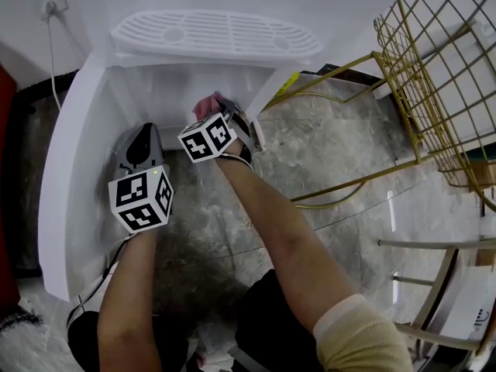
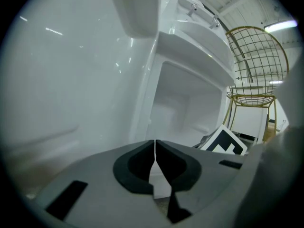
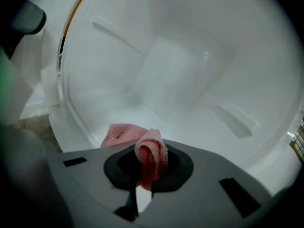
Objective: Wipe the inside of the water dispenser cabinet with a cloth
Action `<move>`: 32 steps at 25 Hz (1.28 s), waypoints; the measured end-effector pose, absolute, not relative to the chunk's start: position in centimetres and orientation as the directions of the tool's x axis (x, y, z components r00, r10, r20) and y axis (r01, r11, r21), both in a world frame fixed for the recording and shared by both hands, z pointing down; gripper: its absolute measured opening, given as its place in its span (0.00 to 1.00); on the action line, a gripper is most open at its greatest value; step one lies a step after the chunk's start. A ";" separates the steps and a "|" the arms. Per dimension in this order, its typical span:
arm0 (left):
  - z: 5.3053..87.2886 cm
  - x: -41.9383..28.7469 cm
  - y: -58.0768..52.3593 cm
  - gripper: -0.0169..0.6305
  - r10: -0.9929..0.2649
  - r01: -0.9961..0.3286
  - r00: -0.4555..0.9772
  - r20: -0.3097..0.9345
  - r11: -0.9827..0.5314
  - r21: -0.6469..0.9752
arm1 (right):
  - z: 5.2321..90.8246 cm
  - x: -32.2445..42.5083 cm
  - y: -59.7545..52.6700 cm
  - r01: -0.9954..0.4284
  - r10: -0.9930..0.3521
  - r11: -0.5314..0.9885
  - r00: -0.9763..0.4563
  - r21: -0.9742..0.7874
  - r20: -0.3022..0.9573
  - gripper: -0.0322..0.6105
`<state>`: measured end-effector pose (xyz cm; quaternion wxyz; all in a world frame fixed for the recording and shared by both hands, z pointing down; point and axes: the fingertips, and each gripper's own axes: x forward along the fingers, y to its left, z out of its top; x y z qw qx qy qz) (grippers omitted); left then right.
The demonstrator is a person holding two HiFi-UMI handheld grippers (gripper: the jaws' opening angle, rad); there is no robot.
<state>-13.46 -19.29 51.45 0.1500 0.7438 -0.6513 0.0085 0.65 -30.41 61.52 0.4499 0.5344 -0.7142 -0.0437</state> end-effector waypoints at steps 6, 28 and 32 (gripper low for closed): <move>51.6 -13.1 -19.3 0.05 -0.964 -0.972 0.157 0.216 -0.112 0.205 | 61.4 2.5 -29.6 -0.785 -0.766 0.380 0.031 0.490 0.643 0.09; 51.7 -12.6 -19.7 0.05 -0.955 -0.984 0.137 0.264 -0.099 0.151 | 57.8 4.2 -27.0 -0.808 -0.755 0.471 -0.161 0.354 0.636 0.09; 51.5 -13.0 -19.7 0.05 -0.959 -0.982 0.127 0.254 -0.086 0.168 | 56.9 4.3 -26.5 -0.818 -0.759 0.483 -0.215 0.311 0.614 0.09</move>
